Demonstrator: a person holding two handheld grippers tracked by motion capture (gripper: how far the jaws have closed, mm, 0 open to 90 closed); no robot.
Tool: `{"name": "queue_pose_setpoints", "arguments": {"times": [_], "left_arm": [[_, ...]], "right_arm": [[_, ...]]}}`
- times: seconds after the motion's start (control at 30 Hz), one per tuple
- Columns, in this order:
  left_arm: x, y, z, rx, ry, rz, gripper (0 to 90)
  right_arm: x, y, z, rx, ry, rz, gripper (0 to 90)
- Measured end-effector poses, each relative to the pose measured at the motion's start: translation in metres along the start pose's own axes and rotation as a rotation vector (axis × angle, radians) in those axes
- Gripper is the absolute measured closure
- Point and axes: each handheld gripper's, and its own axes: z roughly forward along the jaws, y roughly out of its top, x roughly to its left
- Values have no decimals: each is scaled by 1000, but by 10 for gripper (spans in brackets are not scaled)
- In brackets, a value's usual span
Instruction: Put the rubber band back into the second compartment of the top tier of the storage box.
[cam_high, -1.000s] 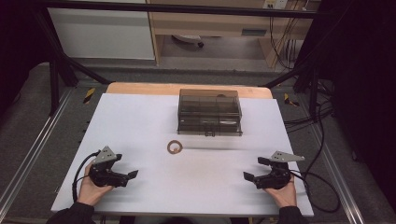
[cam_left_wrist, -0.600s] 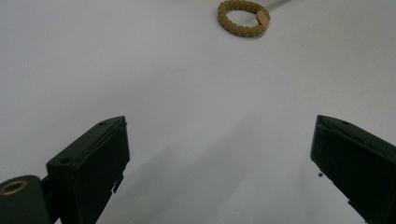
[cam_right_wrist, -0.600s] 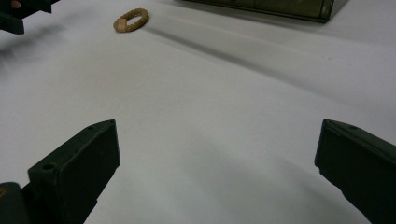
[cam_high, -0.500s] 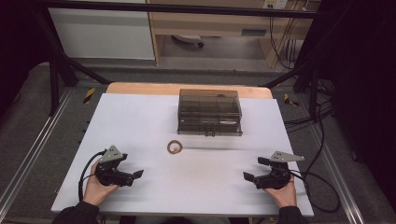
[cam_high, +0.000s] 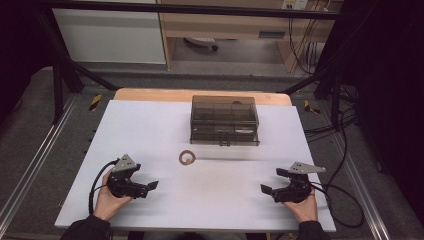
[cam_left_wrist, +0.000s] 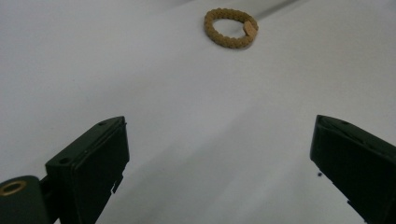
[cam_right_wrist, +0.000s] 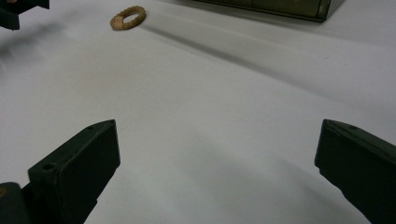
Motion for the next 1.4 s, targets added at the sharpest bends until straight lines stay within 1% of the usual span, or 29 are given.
{"name": "queue_pose_setpoints", "arguments": {"times": [0.17, 0.2, 0.43, 0.7, 0.9, 0.93, 1.07, 1.1, 1.3, 1.4], "left_arm": [[-2, 7, -1, -9, -5, -8, 38], [-2, 8, -1, -10, -3, -3, 38], [-2, 18, 1, -16, -4, -4, 38], [-5, 26, 8, -8, -7, 0, 37], [-7, 33, 15, -3, -2, 2, 37], [-8, 36, 17, -5, -3, -4, 37], [-9, 40, 21, -4, -4, -5, 37], [-9, 41, 23, 1, -2, 1, 37], [-11, 47, 30, 7, 4, 3, 38], [-12, 49, 34, 7, 4, -3, 38]], "right_arm": [[1, 0, 0, 2, -2, 0, 7], [0, 0, 0, 2, -3, -4, 7], [1, 1, 1, 5, -3, -6, 7], [1, 1, 0, 4, -3, -5, 7], [1, 1, 0, 5, -3, -6, 7], [1, 1, 0, 7, -4, -6, 7], [1, 1, 1, 9, -4, -7, 7], [1, 1, 1, 9, -4, -7, 7], [1, 1, 1, 9, -5, -7, 7], [1, 1, 1, 10, -6, -8, 7]]}}
